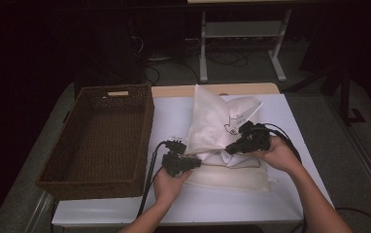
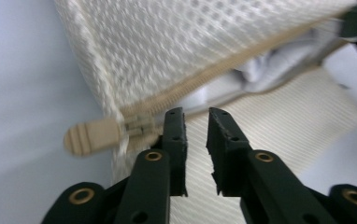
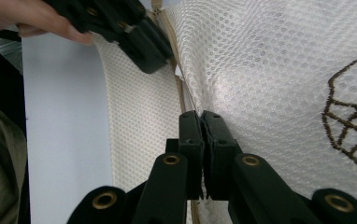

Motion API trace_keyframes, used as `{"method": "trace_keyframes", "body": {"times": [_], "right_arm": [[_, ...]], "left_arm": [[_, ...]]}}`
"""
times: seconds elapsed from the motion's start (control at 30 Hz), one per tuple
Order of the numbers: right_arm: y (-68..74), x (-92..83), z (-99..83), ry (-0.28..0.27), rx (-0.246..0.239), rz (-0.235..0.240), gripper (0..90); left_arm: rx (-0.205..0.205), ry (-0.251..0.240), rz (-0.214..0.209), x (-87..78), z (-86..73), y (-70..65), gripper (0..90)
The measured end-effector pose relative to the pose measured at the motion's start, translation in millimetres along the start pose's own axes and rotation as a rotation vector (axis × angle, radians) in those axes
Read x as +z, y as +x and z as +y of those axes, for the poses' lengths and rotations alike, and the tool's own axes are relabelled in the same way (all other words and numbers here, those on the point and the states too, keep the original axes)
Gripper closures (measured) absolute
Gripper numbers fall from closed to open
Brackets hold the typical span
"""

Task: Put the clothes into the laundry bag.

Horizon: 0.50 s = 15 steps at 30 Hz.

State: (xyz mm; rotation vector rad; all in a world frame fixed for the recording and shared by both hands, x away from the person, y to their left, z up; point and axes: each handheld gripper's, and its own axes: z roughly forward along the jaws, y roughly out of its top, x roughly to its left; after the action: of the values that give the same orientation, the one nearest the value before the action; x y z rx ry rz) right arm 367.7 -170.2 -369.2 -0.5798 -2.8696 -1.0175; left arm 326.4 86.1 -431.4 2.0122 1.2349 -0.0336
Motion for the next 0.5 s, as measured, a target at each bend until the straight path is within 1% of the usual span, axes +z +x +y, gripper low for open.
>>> {"method": "trace_keyframes", "body": {"times": [0.1,0.13,0.2,0.27,0.3,0.33,0.4,0.47,0.5], "right_arm": [[1.2,3.0,1.7,0.005,-0.005,-0.003,86.4],[1.4,3.1,1.7,0.009,-0.008,-0.005,86.4],[1.5,2.1,1.3,0.005,-0.005,-0.003,86.5],[0.5,0.8,1.0,0.001,-0.008,0.0,86.6],[0.4,0.4,0.9,-0.001,-0.006,0.002,86.6],[0.4,0.3,0.9,-0.003,-0.004,0.004,86.8],[0.5,-0.7,0.6,-0.009,-0.004,0.013,87.2],[1.1,-3.3,0.2,-0.016,-0.005,0.018,87.2],[1.2,-4.5,-0.3,-0.018,-0.001,0.02,87.2]], "left_arm": [[-0.029,0.007,0.015,14.4,4.4,2.0,80.5],[-0.038,0.015,0.01,18.5,6.2,2.8,81.6],[-0.055,0.011,0.006,24.0,10.3,3.2,83.6],[-0.078,0.001,-0.009,28.8,14.8,3.4,85.4],[-0.086,-0.011,-0.01,30.8,16.9,3.1,86.4],[-0.098,-0.02,-0.009,33.5,19.2,2.7,86.6],[-0.119,-0.039,-0.023,39.1,24.5,3.0,86.8],[-0.129,-0.055,-0.025,45.2,30.6,3.7,86.7],[-0.144,-0.068,-0.036,48.1,33.1,4.2,86.7]]}}
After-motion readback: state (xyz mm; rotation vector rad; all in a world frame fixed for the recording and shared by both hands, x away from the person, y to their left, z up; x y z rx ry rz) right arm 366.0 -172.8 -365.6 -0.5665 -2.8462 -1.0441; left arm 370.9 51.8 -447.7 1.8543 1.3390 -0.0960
